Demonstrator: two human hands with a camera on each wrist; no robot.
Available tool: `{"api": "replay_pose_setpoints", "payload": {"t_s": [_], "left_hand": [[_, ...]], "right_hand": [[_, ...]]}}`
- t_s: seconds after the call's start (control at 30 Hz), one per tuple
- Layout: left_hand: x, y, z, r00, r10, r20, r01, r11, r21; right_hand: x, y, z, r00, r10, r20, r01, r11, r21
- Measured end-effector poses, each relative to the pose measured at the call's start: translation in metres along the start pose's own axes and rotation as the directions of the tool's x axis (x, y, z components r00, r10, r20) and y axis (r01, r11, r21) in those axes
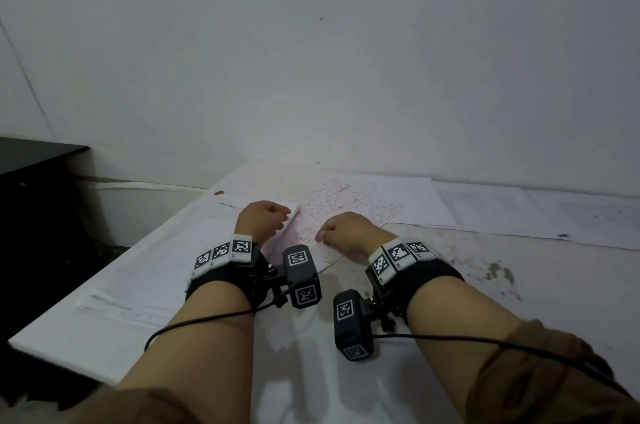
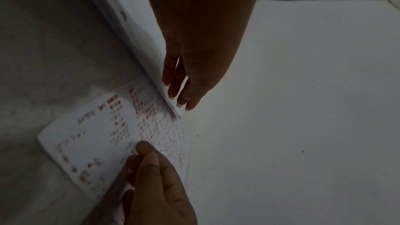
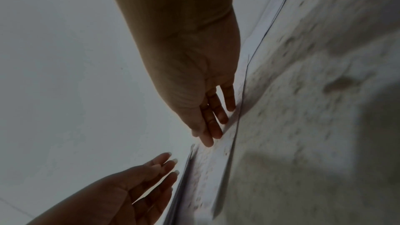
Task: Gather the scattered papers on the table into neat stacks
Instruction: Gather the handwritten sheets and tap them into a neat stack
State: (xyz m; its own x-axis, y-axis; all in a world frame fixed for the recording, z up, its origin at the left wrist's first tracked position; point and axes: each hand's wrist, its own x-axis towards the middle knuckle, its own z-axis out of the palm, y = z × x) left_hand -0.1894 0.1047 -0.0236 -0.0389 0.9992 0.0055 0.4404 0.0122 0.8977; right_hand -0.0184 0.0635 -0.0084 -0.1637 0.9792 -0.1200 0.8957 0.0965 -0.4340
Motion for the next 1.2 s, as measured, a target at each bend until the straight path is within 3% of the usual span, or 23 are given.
{"api": "replay_pose_setpoints", "payload": {"t_s": [0.17, 0.33, 0.5, 0.63, 0.77, 0.87, 0.97, 1.07, 1.2], "left_hand": [[0.000, 0.013, 0.034, 0.995, 0.040, 0.094, -0.041, 0.999, 0.009], [0.006, 0.026, 0.063, 0.996, 0.032, 0.082, -0.052, 0.964, 0.260], [0.019, 0.034, 0.087, 0.992, -0.034, 0.123, -0.028, 0.883, 0.468], [0.024, 0.045, 0.105, 0.992, -0.097, 0.080, 0.024, 0.770, 0.638], [0.037, 0.049, 0.117, 0.969, -0.172, 0.180, 0.038, 0.817, 0.576], [0.040, 0.050, 0.115, 0.976, -0.168, 0.140, 0.043, 0.777, 0.629], [0.039, 0.057, 0.117, 0.989, -0.111, 0.096, 0.024, 0.765, 0.643], [0.046, 0.066, 0.121, 0.994, -0.016, 0.112, -0.051, 0.820, 0.570], [0.055, 0.078, 0.126, 0.985, 0.101, 0.140, -0.157, 0.861, 0.483]], "right_hand": [[-0.019, 0.035, -0.022, 0.999, 0.034, 0.023, -0.035, 0.999, 0.013], [-0.034, 0.078, -0.039, 0.994, 0.106, -0.009, -0.105, 0.993, 0.047], [-0.044, 0.120, -0.057, 0.976, 0.206, -0.067, -0.175, 0.933, 0.313], [-0.045, 0.151, -0.073, 0.911, 0.352, -0.217, -0.226, 0.863, 0.453], [-0.043, 0.171, -0.076, 0.872, 0.440, -0.217, -0.290, 0.818, 0.496], [-0.038, 0.174, -0.074, 0.857, 0.477, -0.196, -0.282, 0.751, 0.597], [-0.032, 0.176, -0.073, 0.843, 0.507, -0.178, -0.273, 0.689, 0.671], [-0.023, 0.182, -0.072, 0.810, 0.558, -0.184, -0.263, 0.624, 0.736], [-0.013, 0.193, -0.073, 0.698, 0.689, -0.198, -0.160, 0.419, 0.894]]}}
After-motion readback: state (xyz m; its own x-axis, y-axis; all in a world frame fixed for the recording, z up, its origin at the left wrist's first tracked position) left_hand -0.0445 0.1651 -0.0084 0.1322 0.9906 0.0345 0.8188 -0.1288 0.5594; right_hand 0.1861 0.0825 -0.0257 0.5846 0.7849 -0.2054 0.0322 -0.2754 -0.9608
